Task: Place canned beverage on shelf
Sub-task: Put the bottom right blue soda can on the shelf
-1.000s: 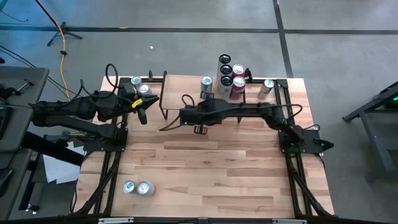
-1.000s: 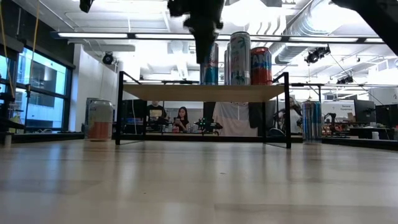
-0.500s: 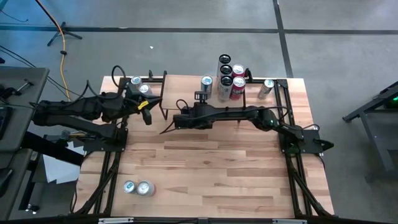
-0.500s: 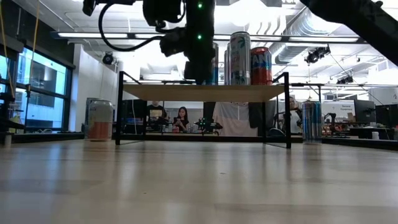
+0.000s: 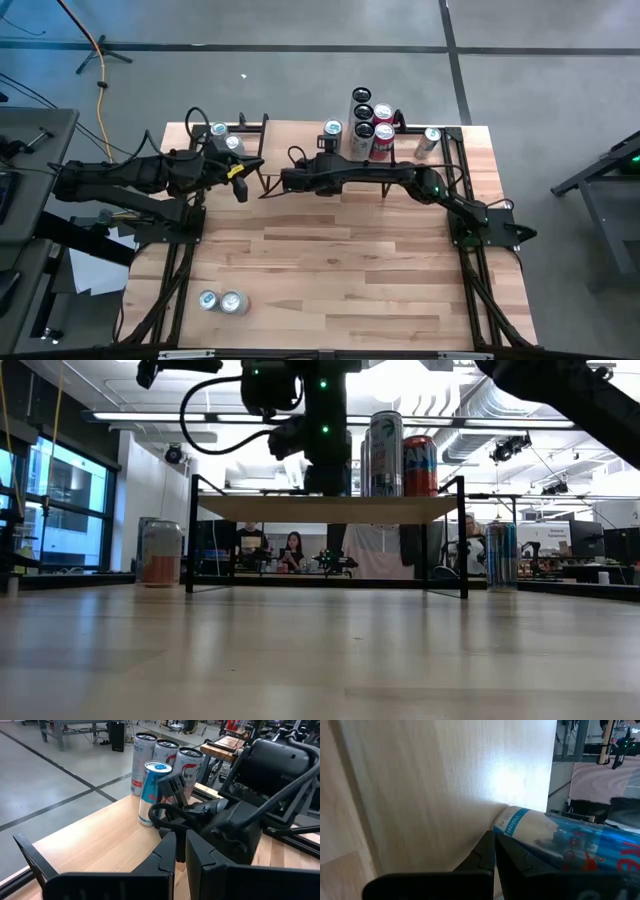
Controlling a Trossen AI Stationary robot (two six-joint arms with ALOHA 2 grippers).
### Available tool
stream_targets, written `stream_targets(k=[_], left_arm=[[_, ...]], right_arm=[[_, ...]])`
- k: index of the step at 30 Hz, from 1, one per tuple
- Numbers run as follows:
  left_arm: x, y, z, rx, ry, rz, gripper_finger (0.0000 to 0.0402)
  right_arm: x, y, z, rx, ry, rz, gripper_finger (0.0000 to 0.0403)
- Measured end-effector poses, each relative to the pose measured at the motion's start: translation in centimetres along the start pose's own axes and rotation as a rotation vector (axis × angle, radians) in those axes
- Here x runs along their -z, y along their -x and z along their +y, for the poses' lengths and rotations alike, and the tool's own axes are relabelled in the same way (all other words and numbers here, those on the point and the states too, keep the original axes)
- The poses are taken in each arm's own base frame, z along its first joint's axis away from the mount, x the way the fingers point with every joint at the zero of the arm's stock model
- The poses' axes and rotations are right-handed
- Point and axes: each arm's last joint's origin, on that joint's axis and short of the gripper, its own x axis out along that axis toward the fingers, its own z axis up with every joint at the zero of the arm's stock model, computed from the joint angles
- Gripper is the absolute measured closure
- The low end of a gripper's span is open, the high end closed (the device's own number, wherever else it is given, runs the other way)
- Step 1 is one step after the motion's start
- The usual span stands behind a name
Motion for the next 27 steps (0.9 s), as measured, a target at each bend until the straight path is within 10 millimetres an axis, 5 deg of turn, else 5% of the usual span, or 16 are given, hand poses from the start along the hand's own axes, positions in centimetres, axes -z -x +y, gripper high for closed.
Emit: stream_targets(k=[27], left_arm=[[0.2,-0.5,-0.3,0.004,-0.012,0.021,0.0401]], right_arm=[[0.5,-3.9,-3.4,-0.003,-0.123,0.068,0.0403]])
